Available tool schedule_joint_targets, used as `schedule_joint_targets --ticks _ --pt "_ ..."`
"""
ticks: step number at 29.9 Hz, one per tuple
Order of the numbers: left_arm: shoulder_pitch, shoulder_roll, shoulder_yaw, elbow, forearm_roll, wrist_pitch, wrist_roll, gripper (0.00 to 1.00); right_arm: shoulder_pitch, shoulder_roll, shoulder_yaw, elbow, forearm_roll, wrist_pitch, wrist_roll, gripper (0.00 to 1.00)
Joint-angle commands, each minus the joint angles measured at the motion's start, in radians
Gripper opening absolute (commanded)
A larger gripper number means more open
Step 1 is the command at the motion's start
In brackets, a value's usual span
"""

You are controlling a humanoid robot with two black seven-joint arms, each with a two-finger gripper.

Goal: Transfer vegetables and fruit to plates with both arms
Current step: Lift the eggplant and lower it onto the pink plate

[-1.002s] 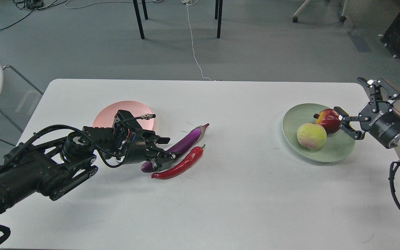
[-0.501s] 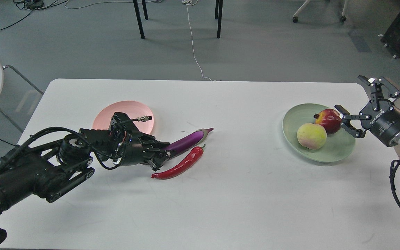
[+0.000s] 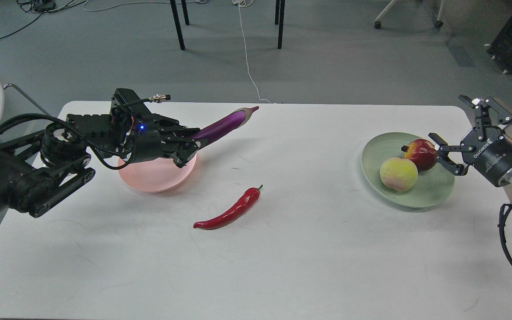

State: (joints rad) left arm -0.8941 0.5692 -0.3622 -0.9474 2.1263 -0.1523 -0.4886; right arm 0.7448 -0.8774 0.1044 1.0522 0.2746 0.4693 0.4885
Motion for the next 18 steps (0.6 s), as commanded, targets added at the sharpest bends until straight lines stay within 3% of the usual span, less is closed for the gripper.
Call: schedule_joint_targets --ticks 1,8,15,18 --pt "0.011 0.049 0.0 0.048 -0.011 -0.004 0.0 0.13 -0.002 0.0 0.0 0.003 -0.002 0.0 0.0 0.97" --pt "0.04 0.123 -0.003 0.07 -0.048 -0.026 0.001 0.14 -0.008 -0.002 0.0 0.0 -0.002 0.0 0.0 0.97" --pt "0.09 0.089 -0.008 0.113 -0.054 -0.016 0.08 0.2 -0.01 -0.002 0.0 0.006 -0.002 0.0 0.0 0.97" --pt "0.092 0.075 -0.012 0.139 -0.052 -0.016 0.093 0.25 -0.021 -0.002 0.001 0.006 -0.002 0.0 0.0 0.97"
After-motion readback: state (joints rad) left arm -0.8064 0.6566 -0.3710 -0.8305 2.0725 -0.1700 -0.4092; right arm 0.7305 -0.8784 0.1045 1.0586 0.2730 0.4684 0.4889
